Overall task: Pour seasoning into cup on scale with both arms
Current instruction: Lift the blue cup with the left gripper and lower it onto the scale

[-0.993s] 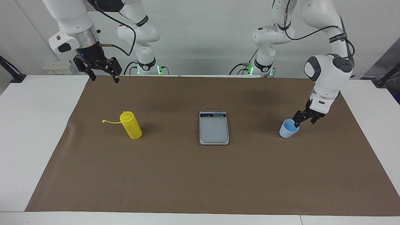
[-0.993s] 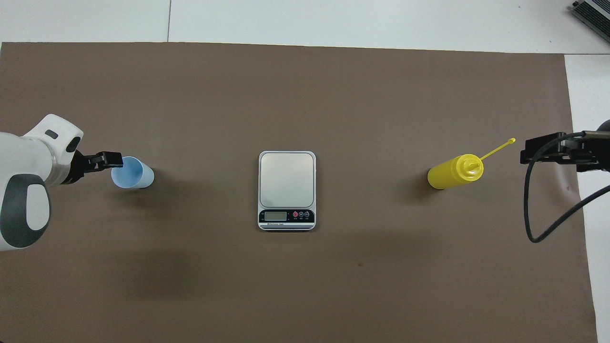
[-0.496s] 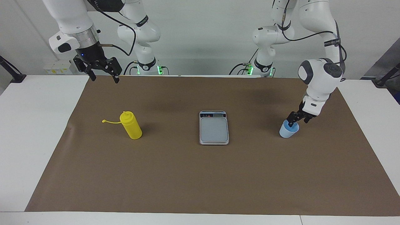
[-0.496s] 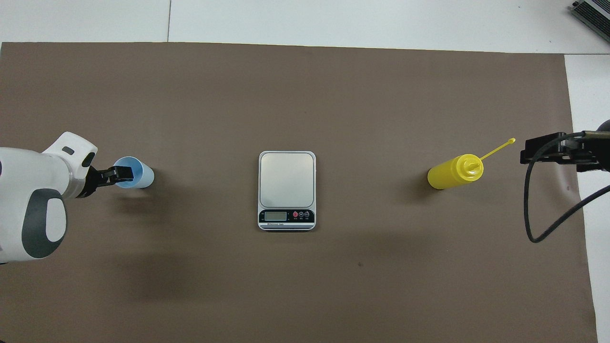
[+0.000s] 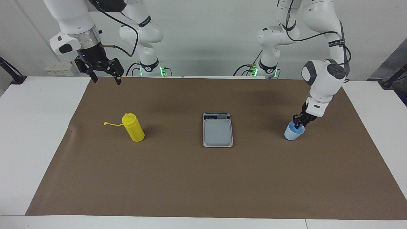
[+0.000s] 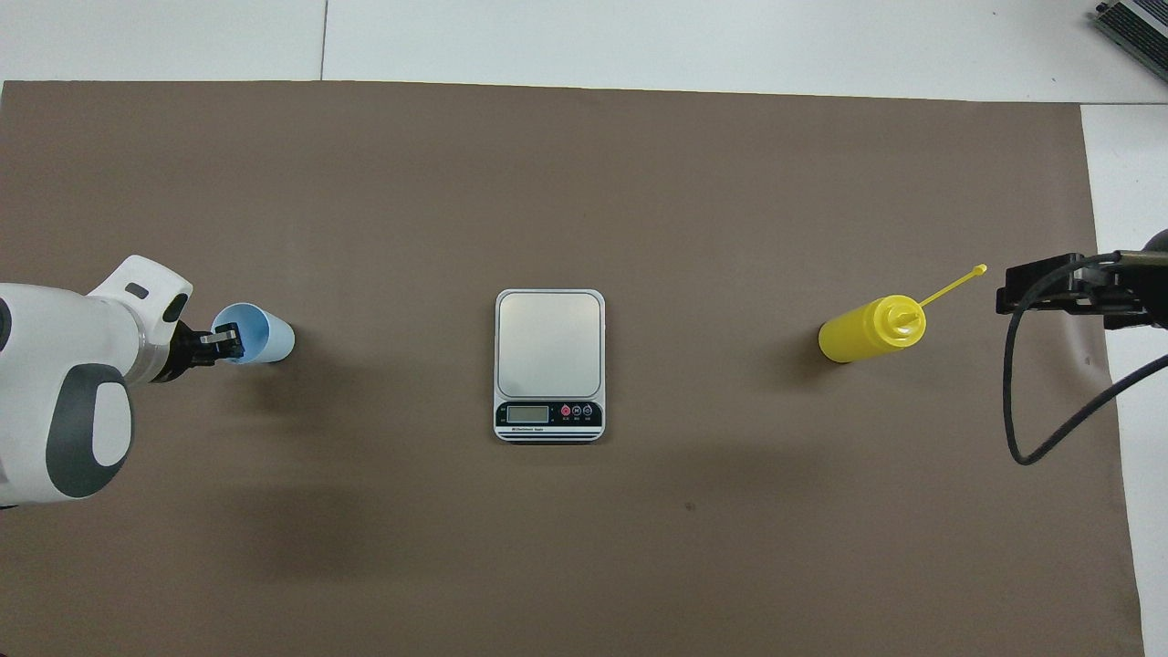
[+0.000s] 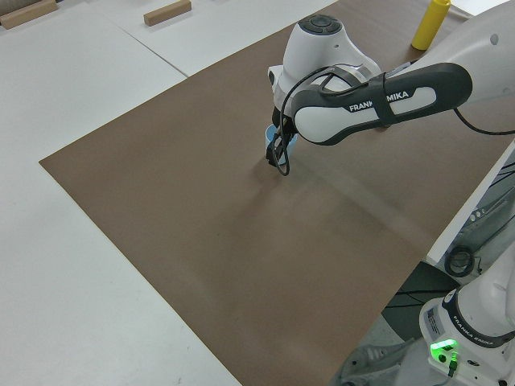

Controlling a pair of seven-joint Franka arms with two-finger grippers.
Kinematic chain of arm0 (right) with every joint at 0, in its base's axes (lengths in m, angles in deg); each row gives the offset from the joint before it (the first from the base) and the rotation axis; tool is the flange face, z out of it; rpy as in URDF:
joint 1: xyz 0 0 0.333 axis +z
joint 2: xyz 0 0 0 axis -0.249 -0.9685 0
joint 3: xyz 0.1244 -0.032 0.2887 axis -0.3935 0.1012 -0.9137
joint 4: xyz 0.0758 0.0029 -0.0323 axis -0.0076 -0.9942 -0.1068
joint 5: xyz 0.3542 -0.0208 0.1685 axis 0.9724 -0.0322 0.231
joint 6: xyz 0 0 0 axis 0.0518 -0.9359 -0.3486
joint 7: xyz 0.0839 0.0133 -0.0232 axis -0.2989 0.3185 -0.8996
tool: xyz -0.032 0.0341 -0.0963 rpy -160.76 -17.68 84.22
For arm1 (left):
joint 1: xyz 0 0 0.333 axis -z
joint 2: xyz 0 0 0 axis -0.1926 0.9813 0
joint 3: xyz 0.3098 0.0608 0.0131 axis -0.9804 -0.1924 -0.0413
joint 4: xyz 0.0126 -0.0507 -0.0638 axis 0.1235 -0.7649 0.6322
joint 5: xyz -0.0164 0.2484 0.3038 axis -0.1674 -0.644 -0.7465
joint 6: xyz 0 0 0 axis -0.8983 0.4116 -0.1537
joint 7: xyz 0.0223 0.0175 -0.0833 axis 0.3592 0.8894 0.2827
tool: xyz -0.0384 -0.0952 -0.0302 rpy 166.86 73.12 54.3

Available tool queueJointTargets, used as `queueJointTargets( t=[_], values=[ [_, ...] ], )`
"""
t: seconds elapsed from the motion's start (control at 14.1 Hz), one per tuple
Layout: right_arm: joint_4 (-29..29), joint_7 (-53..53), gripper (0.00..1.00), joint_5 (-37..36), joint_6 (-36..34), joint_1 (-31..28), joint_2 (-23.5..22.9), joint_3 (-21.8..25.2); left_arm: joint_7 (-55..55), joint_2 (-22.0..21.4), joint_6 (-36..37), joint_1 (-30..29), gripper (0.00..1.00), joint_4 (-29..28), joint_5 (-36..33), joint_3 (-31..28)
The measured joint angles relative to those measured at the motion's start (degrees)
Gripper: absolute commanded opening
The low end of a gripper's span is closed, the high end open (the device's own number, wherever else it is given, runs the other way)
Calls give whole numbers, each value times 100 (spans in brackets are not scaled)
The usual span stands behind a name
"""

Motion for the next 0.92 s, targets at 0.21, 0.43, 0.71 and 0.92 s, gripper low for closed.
queueJointTargets(
  t=[0.21, 0.43, 0.71, 0.92],
  values=[
    [0, 0, 100, 0, 0, 0, 0, 0, 1, -13, 162, 4, 0, 189, 11, 9],
    [0, 0, 100, 0, 0, 0, 1, 0, 0, -13, 933, 10, 0, 742, 10, 22],
    [0, 0, 100, 0, 0, 0, 2, 0, -1, -31, 2138, 116, 0, 1747, 33, 52],
    [0, 0, 100, 0, 0, 0, 2, 0, 42, -54, 2689, 476, 0, 2255, 264, 101]
  ],
)
